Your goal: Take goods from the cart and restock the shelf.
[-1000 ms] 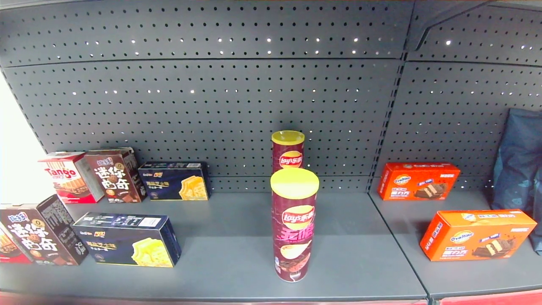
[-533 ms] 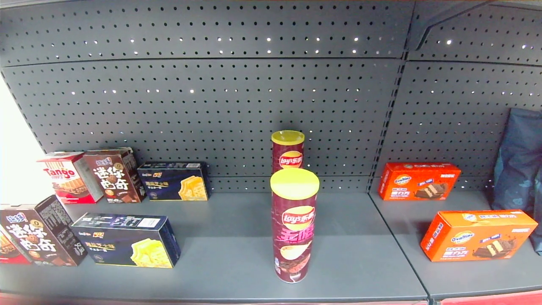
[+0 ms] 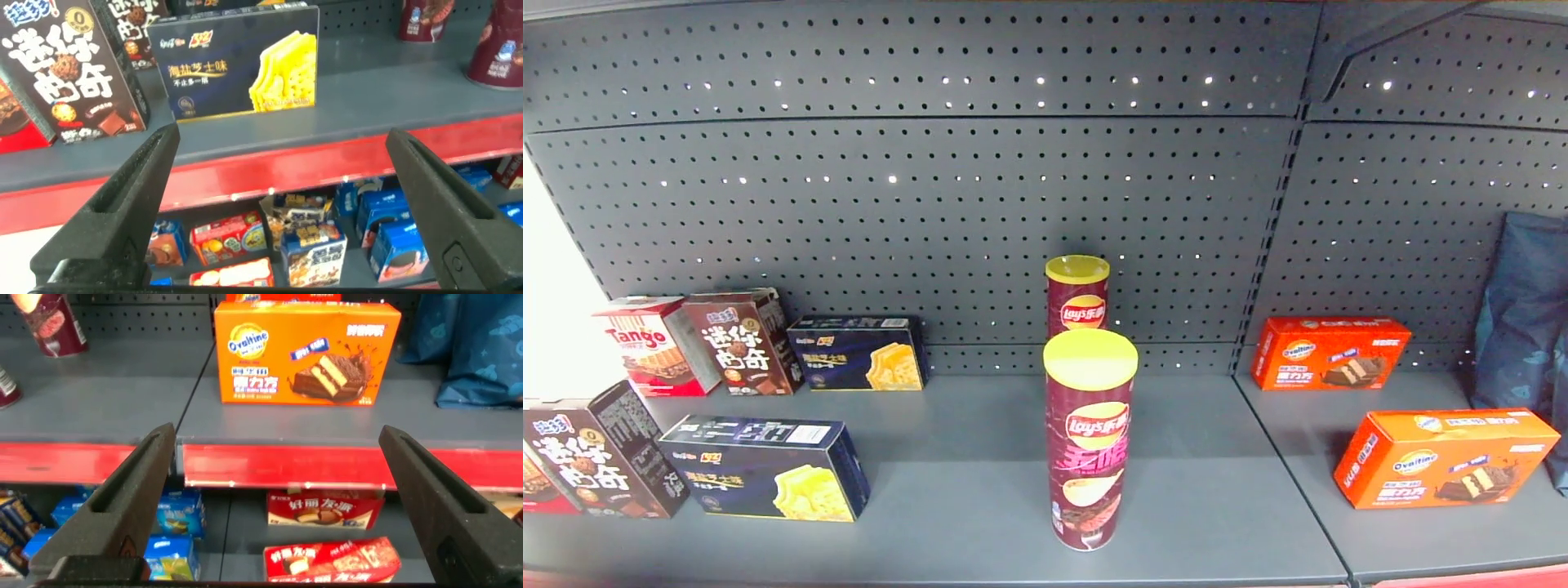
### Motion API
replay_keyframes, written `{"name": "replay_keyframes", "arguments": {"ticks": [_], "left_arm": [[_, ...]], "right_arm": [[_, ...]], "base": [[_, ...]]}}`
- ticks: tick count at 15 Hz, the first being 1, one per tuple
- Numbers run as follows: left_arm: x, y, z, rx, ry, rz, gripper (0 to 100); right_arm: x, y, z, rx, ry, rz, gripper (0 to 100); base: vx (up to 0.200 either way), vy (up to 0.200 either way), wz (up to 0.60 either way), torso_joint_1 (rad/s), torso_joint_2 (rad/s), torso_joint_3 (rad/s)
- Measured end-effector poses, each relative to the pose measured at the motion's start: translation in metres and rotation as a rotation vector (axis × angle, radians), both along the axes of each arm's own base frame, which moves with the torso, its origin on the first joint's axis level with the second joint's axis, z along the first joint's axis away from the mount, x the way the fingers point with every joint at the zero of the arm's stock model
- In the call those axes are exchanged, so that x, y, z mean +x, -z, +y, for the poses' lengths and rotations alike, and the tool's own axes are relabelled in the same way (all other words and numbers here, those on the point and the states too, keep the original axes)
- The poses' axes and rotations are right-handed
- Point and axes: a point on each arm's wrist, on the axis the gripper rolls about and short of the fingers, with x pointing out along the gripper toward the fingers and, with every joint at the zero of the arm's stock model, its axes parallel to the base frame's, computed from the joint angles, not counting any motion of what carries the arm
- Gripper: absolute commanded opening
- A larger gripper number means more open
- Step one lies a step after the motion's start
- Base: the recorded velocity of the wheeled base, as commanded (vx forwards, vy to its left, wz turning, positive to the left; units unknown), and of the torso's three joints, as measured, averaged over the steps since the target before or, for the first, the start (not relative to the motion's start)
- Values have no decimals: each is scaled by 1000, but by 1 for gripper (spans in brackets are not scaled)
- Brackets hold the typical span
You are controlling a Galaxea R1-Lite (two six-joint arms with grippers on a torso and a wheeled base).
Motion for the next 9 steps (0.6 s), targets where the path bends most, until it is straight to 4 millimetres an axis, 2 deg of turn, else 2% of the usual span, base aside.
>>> {"name": "replay_keyframes", "arguments": {"ticks": [9], "left_arm": [[0, 0, 0, 0, -1, 1, 100]], "right_arm": [[0, 0, 0, 0, 0, 1, 100]], "base": [[0, 0, 0, 0, 0, 0]]}}
